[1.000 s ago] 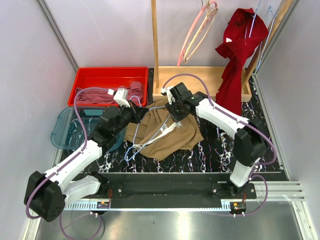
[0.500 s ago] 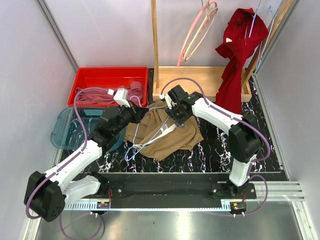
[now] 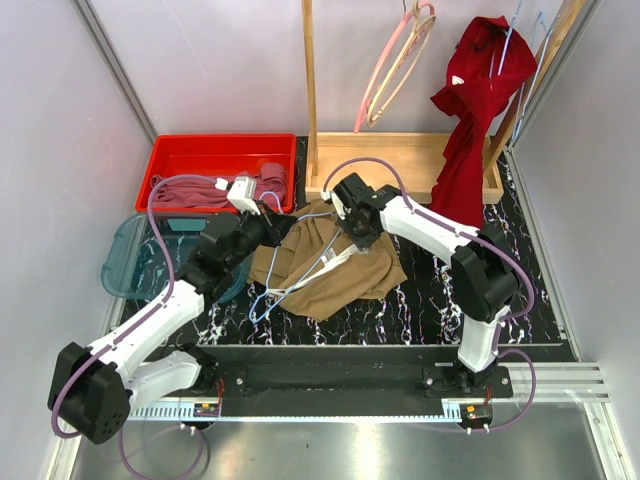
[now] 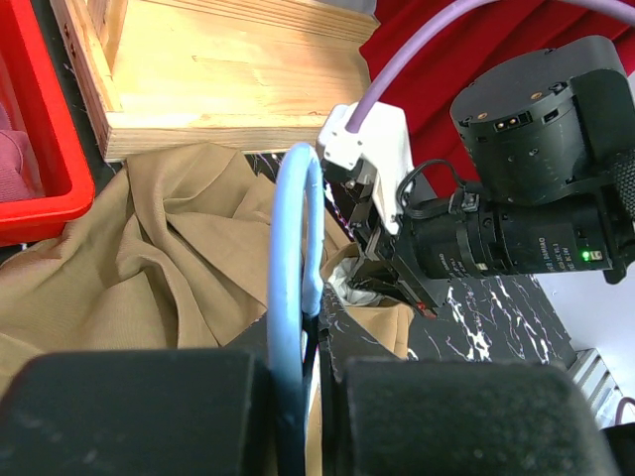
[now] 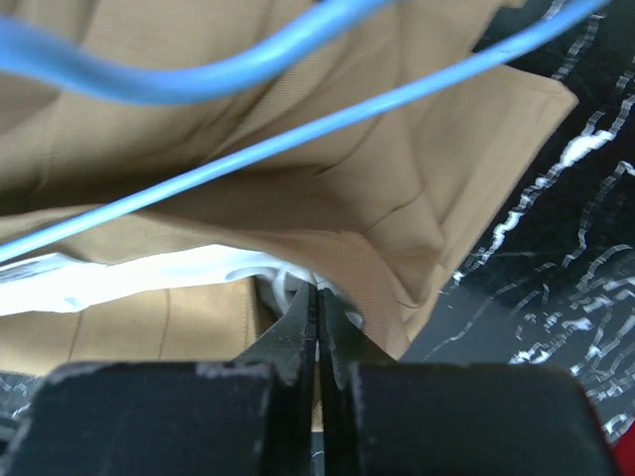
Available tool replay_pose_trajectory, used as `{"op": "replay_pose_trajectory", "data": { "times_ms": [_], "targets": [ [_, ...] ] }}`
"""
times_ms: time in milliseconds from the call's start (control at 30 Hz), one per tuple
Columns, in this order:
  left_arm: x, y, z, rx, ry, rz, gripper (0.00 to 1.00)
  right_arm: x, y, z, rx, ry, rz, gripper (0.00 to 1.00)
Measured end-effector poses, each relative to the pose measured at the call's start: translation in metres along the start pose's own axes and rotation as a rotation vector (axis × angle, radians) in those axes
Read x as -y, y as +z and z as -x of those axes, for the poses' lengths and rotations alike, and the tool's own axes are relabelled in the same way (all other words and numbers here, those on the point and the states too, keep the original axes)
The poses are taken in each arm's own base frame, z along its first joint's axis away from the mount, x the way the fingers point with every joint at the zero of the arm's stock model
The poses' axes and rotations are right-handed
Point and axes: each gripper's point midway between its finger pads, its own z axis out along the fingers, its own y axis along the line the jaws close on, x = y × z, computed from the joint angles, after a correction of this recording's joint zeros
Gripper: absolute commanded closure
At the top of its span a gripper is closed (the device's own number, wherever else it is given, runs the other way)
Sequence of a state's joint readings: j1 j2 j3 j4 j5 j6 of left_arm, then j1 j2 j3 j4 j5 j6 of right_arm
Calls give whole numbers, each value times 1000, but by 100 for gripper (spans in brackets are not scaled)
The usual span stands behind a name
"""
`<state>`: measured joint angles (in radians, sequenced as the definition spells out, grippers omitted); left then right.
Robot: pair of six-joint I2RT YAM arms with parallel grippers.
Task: Place the skirt on the hanger
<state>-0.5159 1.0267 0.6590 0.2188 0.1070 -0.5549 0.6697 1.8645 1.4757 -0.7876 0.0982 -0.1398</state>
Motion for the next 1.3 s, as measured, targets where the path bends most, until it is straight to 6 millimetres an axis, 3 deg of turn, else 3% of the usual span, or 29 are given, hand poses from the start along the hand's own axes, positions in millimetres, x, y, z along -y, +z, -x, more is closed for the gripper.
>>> {"op": "replay_pose_trajectory", "data": {
  "times_ms": [233, 500, 600, 833, 1100, 1300],
  "targets": [
    [2, -3, 3, 9, 2, -5, 100, 10, -12, 0, 41, 50, -64, 100],
    [6, -11, 8, 30, 10, -20, 100, 18, -79, 28, 291, 171, -82, 100],
    [9, -15, 8, 36, 14, -33, 100, 20, -89, 32, 340, 209, -87, 100],
    [11, -32, 2, 48, 25, -70, 100, 22, -76, 23, 331, 284, -115, 100],
    [37, -48, -10, 6, 59, -236, 100, 29, -68, 23, 360, 405, -158, 100],
    [45, -57, -17, -15, 68, -287, 100, 31, -63, 22, 372, 463, -173, 100]
  ]
}}
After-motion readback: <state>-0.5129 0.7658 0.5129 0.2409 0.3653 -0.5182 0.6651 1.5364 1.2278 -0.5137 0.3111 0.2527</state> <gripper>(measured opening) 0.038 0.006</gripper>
